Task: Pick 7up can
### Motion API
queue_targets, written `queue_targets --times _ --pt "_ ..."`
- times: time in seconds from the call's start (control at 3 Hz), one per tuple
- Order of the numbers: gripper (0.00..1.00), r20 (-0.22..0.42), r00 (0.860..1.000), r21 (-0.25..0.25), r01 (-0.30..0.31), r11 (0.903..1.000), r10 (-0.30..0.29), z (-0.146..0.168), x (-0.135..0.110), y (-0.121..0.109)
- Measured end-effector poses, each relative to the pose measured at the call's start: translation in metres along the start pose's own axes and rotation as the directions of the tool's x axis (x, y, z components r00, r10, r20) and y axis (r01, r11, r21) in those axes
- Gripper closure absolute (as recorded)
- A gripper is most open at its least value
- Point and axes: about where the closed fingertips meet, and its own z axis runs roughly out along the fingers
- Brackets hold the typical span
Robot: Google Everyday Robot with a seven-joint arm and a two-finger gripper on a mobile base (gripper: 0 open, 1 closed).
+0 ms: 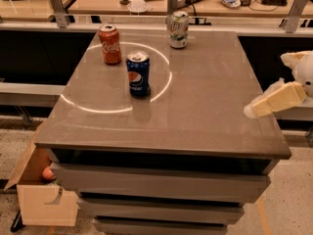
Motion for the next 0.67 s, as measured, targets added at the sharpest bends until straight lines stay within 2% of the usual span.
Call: queue_targets --times 0.33,0.67 --pt "0.0 0.105 0.994 0.077 -0.046 0.996 0.038 0.0259 -0.0118 -0.0408" --pt "0.0 0.119 0.992 0.101 -0.051 0.9935 0.039 0.0274 -0.0144 -0.0481"
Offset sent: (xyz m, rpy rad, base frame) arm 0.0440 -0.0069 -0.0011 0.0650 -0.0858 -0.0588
